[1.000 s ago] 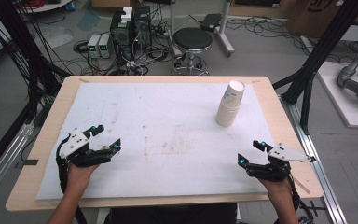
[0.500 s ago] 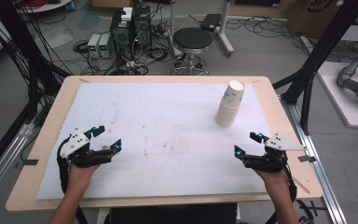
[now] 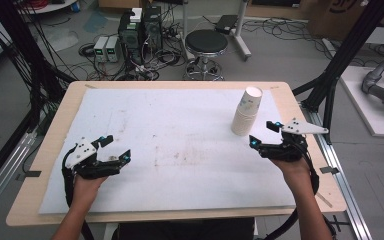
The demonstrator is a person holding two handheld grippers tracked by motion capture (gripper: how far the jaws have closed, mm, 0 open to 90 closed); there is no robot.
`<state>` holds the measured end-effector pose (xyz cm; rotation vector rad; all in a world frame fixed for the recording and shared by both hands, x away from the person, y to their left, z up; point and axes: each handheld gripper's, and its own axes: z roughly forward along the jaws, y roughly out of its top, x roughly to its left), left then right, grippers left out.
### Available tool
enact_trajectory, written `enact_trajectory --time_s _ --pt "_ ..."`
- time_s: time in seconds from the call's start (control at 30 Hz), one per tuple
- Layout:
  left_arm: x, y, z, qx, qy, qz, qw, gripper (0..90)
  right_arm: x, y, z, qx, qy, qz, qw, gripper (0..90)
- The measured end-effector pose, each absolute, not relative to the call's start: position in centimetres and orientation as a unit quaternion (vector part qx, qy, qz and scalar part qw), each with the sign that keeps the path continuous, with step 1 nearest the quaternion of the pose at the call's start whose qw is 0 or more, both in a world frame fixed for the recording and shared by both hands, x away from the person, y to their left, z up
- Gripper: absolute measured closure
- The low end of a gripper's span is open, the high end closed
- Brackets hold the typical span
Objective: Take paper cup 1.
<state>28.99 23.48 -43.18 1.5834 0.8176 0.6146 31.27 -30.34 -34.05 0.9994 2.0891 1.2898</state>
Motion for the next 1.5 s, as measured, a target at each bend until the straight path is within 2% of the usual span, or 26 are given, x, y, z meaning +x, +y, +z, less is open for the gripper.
enact_trajectory --time_s 0.3,0.83,1.23,1.37,1.43,1.5 --pt "29.1 23.3 -43.3 0.682 0.350 0.259 0.588 15.1 34.9 -29.9 -31.7 0.371 0.770 0.455 0.251 18.6" --pt "29.4 23.4 -43.5 0.682 0.352 0.253 0.589 15.1 40.9 -30.5 -30.3 0.416 0.773 0.414 0.242 18.6" --pt "29.6 23.5 -43.6 0.683 0.354 0.250 0.588 15.1 44.9 -29.1 -31.2 0.440 0.784 0.379 0.218 18.7" --pt "29.6 23.6 -43.6 0.682 0.355 0.250 0.588 15.1 45.7 -28.8 -31.7 0.442 0.784 0.381 0.210 21.6" --pt "29.6 23.6 -43.7 0.682 0.356 0.250 0.588 15.1 45.8 -28.7 -31.8 0.442 0.787 0.377 0.206 27.8" --pt "29.6 23.6 -43.7 0.681 0.357 0.249 0.589 15.1 45.9 -28.7 -31.9 0.444 0.787 0.375 0.206 30.3"
